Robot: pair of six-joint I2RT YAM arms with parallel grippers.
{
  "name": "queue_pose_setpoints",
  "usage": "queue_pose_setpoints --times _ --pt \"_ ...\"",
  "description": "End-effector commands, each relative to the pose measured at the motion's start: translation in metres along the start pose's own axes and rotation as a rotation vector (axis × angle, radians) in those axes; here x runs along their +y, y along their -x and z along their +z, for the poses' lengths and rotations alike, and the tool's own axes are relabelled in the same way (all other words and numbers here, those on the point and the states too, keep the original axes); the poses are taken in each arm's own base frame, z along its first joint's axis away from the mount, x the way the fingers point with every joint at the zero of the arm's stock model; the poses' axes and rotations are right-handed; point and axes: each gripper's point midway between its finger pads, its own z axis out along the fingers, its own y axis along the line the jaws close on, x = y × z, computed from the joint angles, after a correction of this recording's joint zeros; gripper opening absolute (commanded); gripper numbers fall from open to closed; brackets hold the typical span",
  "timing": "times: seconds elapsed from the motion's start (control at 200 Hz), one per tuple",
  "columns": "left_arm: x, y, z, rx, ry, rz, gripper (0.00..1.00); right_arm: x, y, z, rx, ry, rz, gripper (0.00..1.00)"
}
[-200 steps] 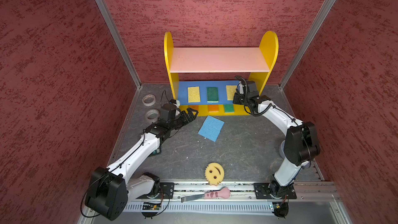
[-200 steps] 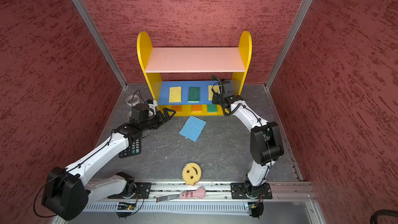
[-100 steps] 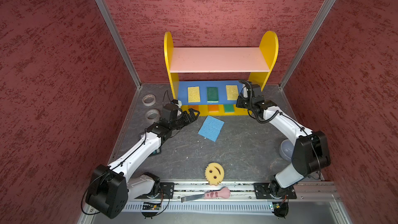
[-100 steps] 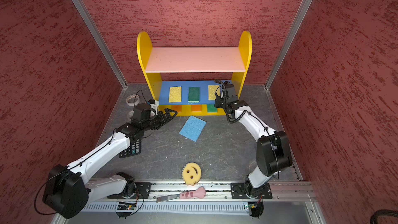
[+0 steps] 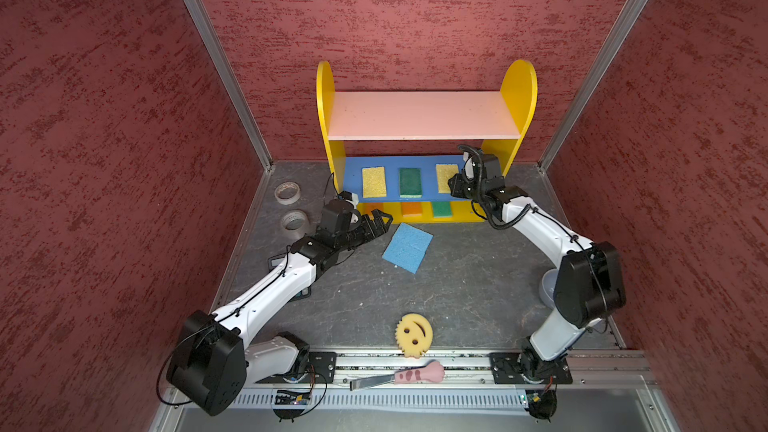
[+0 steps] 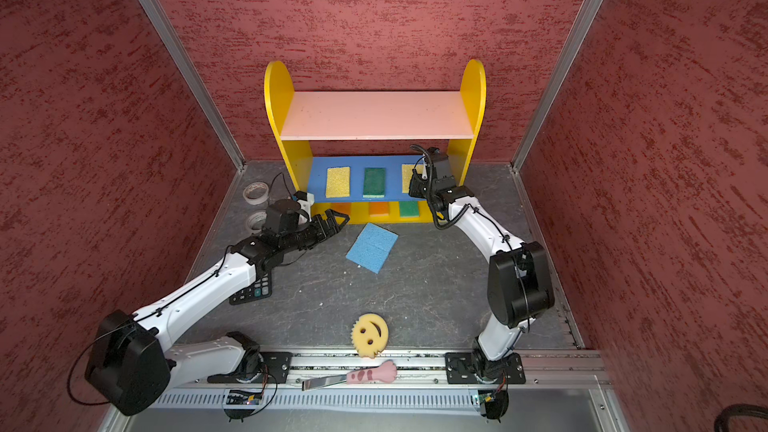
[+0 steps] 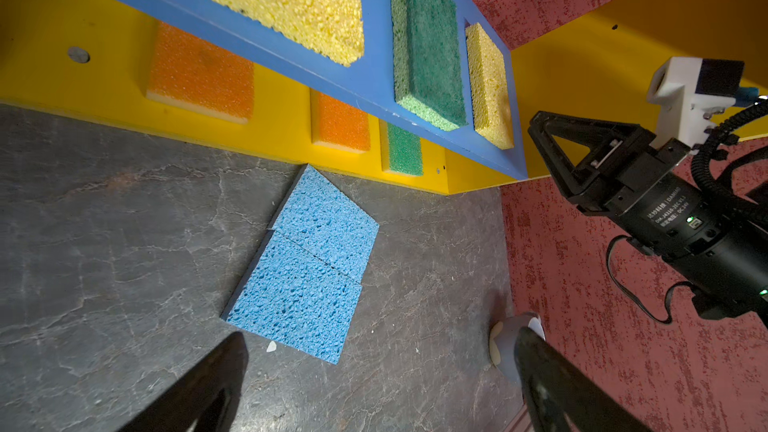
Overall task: Place and organize the cleaning sponges onto the shelf
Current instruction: 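Open the right gripper and release the yellow sponge upright on the shelf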
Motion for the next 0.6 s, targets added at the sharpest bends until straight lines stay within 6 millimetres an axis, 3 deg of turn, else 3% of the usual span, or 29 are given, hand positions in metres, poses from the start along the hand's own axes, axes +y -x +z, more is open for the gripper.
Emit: queue_pose_setpoints --times 0.0,0.13,0.296,0.596 --pt "-0.005 0.006 0.0 -0.017 0.007 0.003 0.99 0.016 0.013 0.008 -0.024 0.045 -0.012 0.38" --pt "-0.005 0.004 0.003 -0.012 0.01 0.002 0.99 0.019 0.009 0.02 -0.009 0.043 -0.023 0.45" --pt "-0.006 0.004 0.006 -0.007 0.01 0.001 0.99 0.018 -0.002 0.031 0.022 0.036 -0.031 0.46" --pt "-0.005 0.003 0.009 -0.008 0.01 0.0 0.99 0.004 -0.024 0.022 0.057 -0.009 -0.053 0.29"
